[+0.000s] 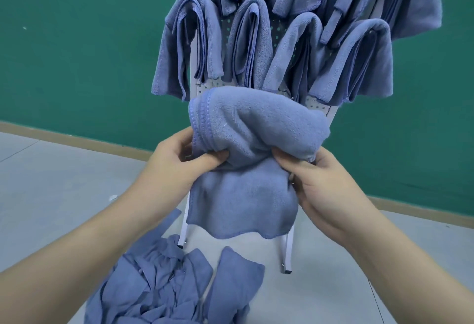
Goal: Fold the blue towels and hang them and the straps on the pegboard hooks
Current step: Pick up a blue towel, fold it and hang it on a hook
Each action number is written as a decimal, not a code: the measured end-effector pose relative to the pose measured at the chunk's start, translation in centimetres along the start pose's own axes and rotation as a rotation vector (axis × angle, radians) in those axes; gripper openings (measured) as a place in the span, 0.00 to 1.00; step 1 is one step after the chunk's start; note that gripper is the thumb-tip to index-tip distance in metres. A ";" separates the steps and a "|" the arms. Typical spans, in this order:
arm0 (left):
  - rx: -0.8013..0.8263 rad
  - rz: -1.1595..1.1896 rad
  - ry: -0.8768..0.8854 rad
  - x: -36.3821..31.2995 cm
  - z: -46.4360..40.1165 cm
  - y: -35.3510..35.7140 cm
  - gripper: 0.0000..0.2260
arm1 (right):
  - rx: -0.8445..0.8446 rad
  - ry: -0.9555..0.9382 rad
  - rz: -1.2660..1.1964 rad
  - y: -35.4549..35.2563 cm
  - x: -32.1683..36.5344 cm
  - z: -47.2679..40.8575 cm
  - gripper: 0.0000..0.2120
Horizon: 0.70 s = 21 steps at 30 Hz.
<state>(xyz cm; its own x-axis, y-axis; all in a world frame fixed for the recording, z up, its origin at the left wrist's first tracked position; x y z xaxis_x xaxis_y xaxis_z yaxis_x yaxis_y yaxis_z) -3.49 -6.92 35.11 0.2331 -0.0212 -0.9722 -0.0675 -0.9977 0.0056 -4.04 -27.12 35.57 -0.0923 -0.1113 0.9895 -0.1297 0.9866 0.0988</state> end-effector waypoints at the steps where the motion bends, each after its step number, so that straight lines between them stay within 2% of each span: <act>1: -0.018 -0.026 0.029 -0.2 0.0 -0.2 0.11 | 0.011 -0.011 0.044 0.0 0.1 0.1 0.17; 3: -0.035 -0.055 0.080 -0.6 0.1 -0.3 0.13 | 0.018 -0.032 0.112 0.2 0.3 0.3 0.10; 6: -0.039 -0.041 0.119 -0.7 0.2 0.0 0.15 | 0.003 -0.050 0.178 0.2 0.7 0.5 0.10; 10: -0.182 -0.127 0.181 -1.0 0.6 -1.1 0.08 | -0.051 -0.156 0.375 0.1 1.8 0.7 0.07; 12: -0.225 -0.141 0.183 -0.9 0.5 -1.6 0.11 | -0.032 -0.234 0.447 0.6 2.3 0.9 0.06; 15: -0.247 -0.135 0.170 -0.7 0.2 -2.0 0.08 | 0.028 -0.324 0.458 1.3 2.9 1.0 0.01; 19: -0.268 -0.055 0.066 0.5 0.0 -2.3 0.06 | 0.110 -0.354 0.553 1.7 2.7 1.0 0.06; 21: -0.257 0.051 -0.034 1.3 -0.1 -2.0 0.08 | 0.132 -0.374 0.600 1.8 2.9 1.1 0.13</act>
<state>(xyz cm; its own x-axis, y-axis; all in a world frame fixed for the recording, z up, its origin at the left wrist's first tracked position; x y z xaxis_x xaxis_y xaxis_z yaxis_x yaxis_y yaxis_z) -2.96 -4.94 33.84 0.2024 -0.0746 -0.9765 0.1715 -0.9790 0.1103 -5.63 -25.79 38.50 -0.5140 0.3886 0.7647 -0.0668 0.8707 -0.4873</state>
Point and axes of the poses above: each hand's wrist, its own z-axis away from the middle knuckle, its own y-axis out of the palm, x = y × z, the point moved 8 cm from there along -z, towards the middle knuckle, and after that the axes turned 2 degrees about -y, right-handed, at the moved point
